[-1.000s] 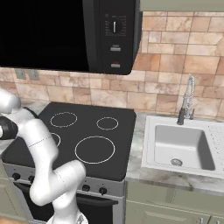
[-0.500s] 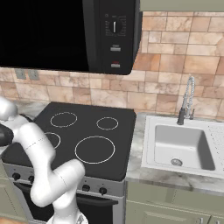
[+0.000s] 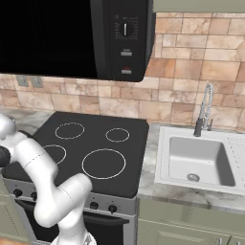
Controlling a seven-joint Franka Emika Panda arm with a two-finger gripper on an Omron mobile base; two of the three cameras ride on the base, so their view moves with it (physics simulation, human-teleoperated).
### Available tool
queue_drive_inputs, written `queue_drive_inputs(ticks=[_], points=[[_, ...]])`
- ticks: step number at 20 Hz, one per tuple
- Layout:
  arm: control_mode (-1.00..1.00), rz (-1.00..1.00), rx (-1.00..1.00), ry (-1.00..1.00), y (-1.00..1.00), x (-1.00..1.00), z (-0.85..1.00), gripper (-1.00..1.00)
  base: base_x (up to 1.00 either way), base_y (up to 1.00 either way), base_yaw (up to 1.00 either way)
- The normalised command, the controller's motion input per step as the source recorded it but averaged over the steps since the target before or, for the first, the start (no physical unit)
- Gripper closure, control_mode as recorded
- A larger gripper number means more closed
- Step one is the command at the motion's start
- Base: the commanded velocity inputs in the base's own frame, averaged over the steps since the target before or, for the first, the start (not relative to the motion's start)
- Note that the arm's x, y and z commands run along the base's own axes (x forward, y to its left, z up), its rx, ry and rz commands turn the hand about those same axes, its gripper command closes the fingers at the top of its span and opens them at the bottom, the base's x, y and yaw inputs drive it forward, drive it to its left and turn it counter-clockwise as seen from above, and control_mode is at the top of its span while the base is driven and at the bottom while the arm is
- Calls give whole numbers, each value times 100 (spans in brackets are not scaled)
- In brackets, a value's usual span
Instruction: Place the pan on the rear left burner on the stove. Then place the tomato and the onion in the pan and turn on the rear left burner.
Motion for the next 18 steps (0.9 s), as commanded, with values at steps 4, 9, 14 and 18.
queue_drive_inputs(ticks=[4, 9, 14, 18], points=[[-100, 0, -4, 0, 6, 10, -10, -100, 0, 0, 0], [-100, 0, -4, -1, 5, 12, -5, -100, 0, 0, 0], [-100, 0, -3, -2, 13, 12, -5, -100, 0, 0, 0], [-100, 0, -1, -3, 23, 16, -8, -100, 0, 0, 0]])
